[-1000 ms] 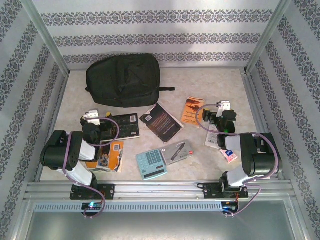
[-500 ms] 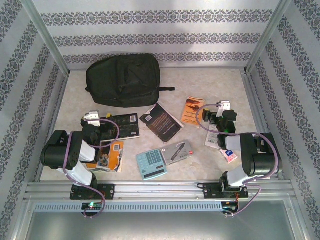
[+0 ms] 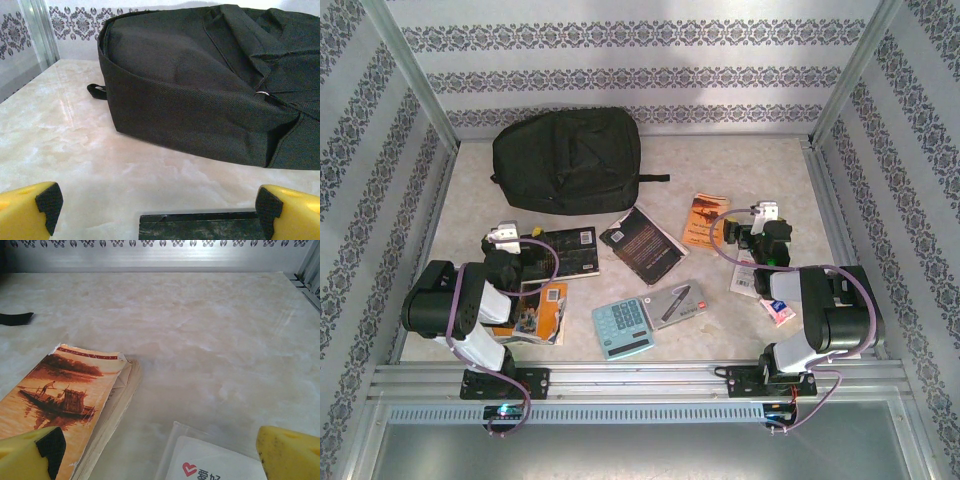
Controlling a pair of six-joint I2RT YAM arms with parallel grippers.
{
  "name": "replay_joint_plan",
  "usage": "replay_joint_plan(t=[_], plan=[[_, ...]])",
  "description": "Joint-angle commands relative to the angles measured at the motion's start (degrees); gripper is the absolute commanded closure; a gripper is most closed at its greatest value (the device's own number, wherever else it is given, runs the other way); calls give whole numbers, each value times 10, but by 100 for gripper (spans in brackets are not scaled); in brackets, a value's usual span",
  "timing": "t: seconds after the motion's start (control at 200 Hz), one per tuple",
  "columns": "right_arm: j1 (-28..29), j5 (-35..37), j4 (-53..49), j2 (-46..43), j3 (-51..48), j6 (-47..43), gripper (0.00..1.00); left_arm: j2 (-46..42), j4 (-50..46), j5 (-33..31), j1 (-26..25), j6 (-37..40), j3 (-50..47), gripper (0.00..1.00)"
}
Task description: Pack the student bag
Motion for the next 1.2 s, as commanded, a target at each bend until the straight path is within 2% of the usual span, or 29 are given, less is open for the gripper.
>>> replay_joint_plan(t=[0.0, 0.155, 0.24, 0.295, 0.365, 0.4, 0.445, 0.495, 0.525, 0.6, 0.714, 0.759, 0.834, 0.879, 0.939, 0.999, 1.054, 1.074, 1.144, 1.194], plan=[[6, 9, 3, -6, 11, -7, 2, 5, 28, -8, 6, -4, -5, 0], [8, 9, 6, -7, 10, -9, 2, -17, 27, 2, 6, 3, -11, 0], [20, 11, -25, -30, 17, -23, 2, -81, -22, -20, 5, -2, -17, 0], [46, 84, -104, -63, 43, -32, 2, -164, -124, -34, 2, -3, -3, 0], [84, 106, -226, -105, 105, -60, 2, -289, -302, -37, -10, 15, 45, 0], [102, 123, -243, -123, 124, -44, 2, -334, -372, -39, -21, 26, 77, 0], [126, 129, -254, -147, 140, -25, 2, -371, -412, -43, -34, 25, 107, 0], [161, 143, -268, -170, 157, -14, 2, -402, -464, -71, -58, -10, 142, 0], [192, 151, -273, -181, 168, -14, 2, -420, -529, -89, -73, -37, 174, 0], [274, 160, -316, -208, 207, -41, 2, -446, -672, -89, -117, -68, 247, 0], [386, 191, -387, -244, 262, -60, 2, -440, -854, -87, -223, -71, 345, 0], [408, 223, -424, -256, 285, -21, 2, -426, -948, -101, -250, -103, 393, 0], [404, 251, -531, -271, 341, 108, 2, -401, -1095, -98, -255, -175, 466, 0], [387, 211, -611, -279, 376, 158, 2, -384, -1174, -88, -253, -213, 508, 0], [342, 87, -652, -285, 400, 165, 2, -353, -1250, -72, -248, -225, 555, 0], [268, -5, -636, -292, 384, 249, 2, -331, -1237, -3, -239, -196, 565, 0], [175, -131, -577, -289, 348, 374, 2, -321, -1235, -18, -226, -254, 568, 0], [156, -156, -569, -285, 345, 402, 2, -320, -1224, -11, -219, -267, 564, 0], [115, -229, -609, -243, 375, 451, 2, -319, -1175, 56, -183, -299, 547, 0], [113, -251, -633, -221, 392, 447, 2, -302, -1174, 54, -165, -317, 556, 0]])
